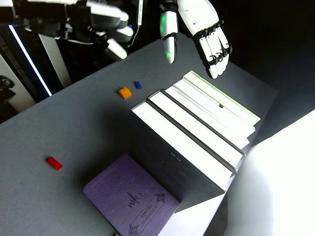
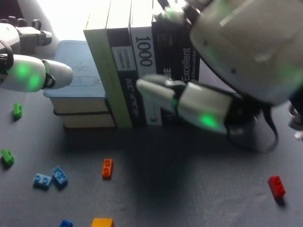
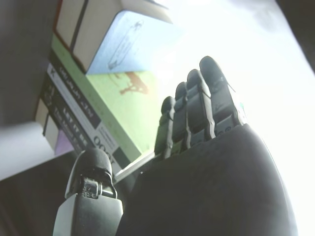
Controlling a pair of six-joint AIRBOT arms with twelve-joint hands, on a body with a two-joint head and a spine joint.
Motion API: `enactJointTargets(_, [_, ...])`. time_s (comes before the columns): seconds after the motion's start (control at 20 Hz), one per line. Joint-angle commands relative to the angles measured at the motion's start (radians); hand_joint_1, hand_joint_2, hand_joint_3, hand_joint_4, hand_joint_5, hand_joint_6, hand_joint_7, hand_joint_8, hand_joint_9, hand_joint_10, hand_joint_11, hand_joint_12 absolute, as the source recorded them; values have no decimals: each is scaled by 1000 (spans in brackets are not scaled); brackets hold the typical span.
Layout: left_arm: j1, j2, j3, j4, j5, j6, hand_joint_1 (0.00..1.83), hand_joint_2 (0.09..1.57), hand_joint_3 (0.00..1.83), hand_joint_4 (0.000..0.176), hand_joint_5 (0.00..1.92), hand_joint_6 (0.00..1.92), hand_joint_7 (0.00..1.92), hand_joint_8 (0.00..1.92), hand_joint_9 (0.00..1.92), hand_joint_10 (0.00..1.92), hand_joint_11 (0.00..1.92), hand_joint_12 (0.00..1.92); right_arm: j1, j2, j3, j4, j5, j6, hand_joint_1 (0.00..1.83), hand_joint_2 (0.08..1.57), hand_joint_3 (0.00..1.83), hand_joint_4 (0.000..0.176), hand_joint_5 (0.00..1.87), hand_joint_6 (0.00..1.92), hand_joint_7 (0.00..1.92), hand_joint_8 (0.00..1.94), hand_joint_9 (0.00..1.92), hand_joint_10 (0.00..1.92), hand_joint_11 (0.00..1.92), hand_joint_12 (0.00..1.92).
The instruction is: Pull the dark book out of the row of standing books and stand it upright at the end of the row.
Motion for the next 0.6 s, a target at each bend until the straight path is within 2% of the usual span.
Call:
enactJointTargets(0.0, [-12,7,-1,55,-26,3,0,1249,2,20,63,1,106,1,133,0,0,539,22,-2,16,-69,91,4,0,1155,0,2,664,5,269,14,66,9,0,0])
enactJointTargets(0.15, [-12,7,-2,55,-26,3,0,1254,4,22,66,5,101,3,128,3,0,507,43,-57,100,-69,87,26,0,1157,0,0,686,12,303,20,82,13,7,4])
enactJointTargets(0.2, [-12,7,-2,55,-26,3,0,1260,4,16,77,7,105,3,131,3,0,530,43,-74,131,-70,80,30,0,1153,0,7,667,3,274,5,82,11,8,6])
enactJointTargets(0.25, [-12,7,-2,55,-26,3,0,1262,3,20,83,7,105,2,135,4,0,563,40,-82,148,-70,80,35,0,1154,0,5,659,0,268,2,68,5,1,0])
enactJointTargets(0.35, [-13,7,-2,55,-26,3,0,1262,2,19,90,6,108,4,130,1,0,542,23,-98,183,-71,76,48,0,1159,0,0,662,2,275,6,75,7,3,1])
enactJointTargets(0.55, [-13,7,-1,55,-26,3,0,1248,0,21,106,7,118,3,139,3,0,589,-35,-123,229,-139,78,75,0,1156,0,4,668,4,278,6,71,5,0,0])
